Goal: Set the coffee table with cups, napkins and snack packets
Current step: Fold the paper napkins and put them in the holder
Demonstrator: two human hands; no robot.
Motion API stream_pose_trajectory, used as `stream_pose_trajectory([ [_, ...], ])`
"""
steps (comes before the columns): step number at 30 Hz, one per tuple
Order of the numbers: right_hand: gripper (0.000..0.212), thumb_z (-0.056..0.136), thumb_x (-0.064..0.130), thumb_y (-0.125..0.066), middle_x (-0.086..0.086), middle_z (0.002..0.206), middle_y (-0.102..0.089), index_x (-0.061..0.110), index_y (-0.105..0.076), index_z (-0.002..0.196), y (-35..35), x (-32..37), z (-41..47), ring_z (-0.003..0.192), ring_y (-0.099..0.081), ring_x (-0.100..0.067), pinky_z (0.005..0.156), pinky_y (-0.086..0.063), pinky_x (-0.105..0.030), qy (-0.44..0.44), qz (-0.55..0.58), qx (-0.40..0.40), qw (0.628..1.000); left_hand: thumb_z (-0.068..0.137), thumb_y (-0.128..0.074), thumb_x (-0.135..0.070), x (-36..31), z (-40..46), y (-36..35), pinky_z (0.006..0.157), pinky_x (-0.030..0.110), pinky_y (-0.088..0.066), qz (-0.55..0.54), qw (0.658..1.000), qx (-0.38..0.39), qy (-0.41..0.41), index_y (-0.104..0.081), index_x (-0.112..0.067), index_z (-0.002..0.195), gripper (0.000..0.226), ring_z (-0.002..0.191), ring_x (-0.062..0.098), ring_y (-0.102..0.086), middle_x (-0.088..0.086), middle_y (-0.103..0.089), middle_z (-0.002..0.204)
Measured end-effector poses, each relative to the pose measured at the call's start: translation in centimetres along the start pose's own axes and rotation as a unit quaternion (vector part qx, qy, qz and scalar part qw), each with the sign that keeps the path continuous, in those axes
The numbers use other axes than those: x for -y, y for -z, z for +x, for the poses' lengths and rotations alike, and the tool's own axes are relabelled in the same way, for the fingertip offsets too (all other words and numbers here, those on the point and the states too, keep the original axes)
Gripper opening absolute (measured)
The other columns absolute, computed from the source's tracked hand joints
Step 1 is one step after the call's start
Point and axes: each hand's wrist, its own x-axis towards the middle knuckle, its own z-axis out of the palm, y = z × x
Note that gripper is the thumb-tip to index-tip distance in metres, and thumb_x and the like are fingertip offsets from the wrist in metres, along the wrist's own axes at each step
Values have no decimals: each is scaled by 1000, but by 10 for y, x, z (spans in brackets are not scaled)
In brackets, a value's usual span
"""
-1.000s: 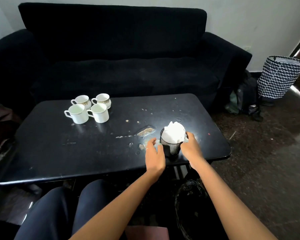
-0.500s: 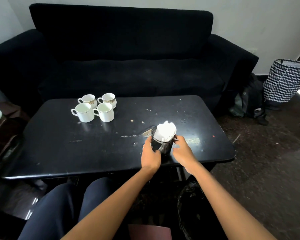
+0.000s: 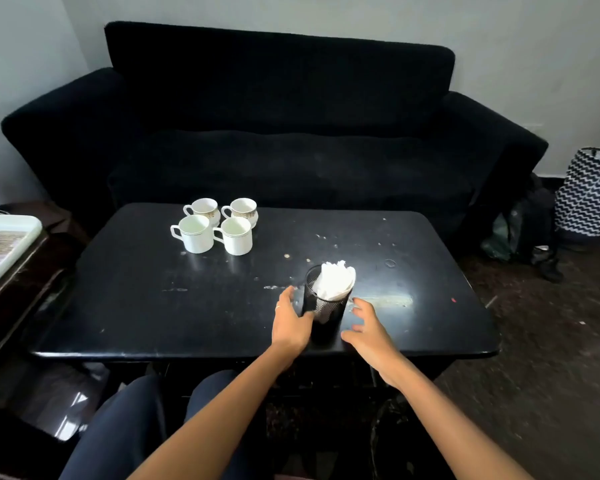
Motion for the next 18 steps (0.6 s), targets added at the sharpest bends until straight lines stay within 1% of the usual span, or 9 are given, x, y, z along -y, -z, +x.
stream_pose_trajectory([
  [2,63,88,8,-57,-3,148,-33,21,-26,141,-7,-2,7,118,-45,-17,92,-36,-26,-12,19,-34,999,89,-58,-10,5,2,7,109,31,-34,26,1000,8,-1,-34,-16,142,58,131,19,-43,4,-42,145],
  [5,66,84,17,-67,-3,145,-37,17,-31,139,-16,-4,17,123,-46,-21,97,-37,-29,-6,15,-83,996,89,-56,-9,13,3,16,109,27,-32,70,997,29,-21,-40,-13,138,52,131,17,-43,4,-47,141],
  [8,69,78,17,-73,-2,142,-43,13,-36,136,-26,-6,26,127,-45,-22,103,-39,-34,13,5,-125,992,89,-55,-11,20,3,21,108,24,-32,119,991,47,-49,-42,-15,137,50,132,14,-43,1,-49,140],
  [12,66,74,15,-76,-5,130,-54,11,-41,130,-46,-8,37,121,-51,-23,96,-41,-32,40,-14,-178,983,87,-54,-21,23,7,25,102,27,-38,203,973,45,-97,-45,-25,134,48,124,13,-50,-6,-58,131],
  [15,64,74,18,-77,-7,126,-56,11,-42,127,-57,-4,43,120,-52,-23,92,-41,-30,51,-29,-209,976,87,-52,-22,21,10,28,103,29,-39,216,968,49,-119,-41,-24,139,53,125,13,-50,-5,-56,133],
  [18,63,72,19,-79,-7,121,-56,8,-45,124,-67,3,49,116,-52,-24,92,-42,-34,68,-40,-224,971,87,-52,-22,19,15,36,103,30,-39,219,967,38,-125,-38,-22,142,57,126,17,-49,-2,-54,135],
])
